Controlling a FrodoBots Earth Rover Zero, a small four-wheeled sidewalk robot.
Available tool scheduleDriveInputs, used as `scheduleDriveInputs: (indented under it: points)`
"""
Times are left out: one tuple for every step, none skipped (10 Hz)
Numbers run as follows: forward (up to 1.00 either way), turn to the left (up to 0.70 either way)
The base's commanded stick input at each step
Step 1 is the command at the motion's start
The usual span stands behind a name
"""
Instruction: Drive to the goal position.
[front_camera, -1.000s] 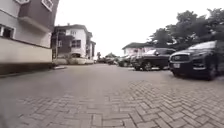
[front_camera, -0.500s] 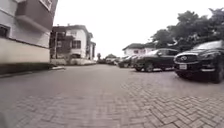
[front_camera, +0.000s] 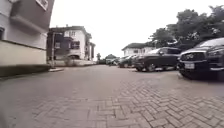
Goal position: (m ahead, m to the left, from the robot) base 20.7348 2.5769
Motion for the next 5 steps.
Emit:
scheduleDriveInputs:
  points:
    - [0.70, 0.00]
    - [0.70, 0.00]
    - [0.70, 0.00]
    - [0.70, 0.00]
    - [0.70, 0.00]
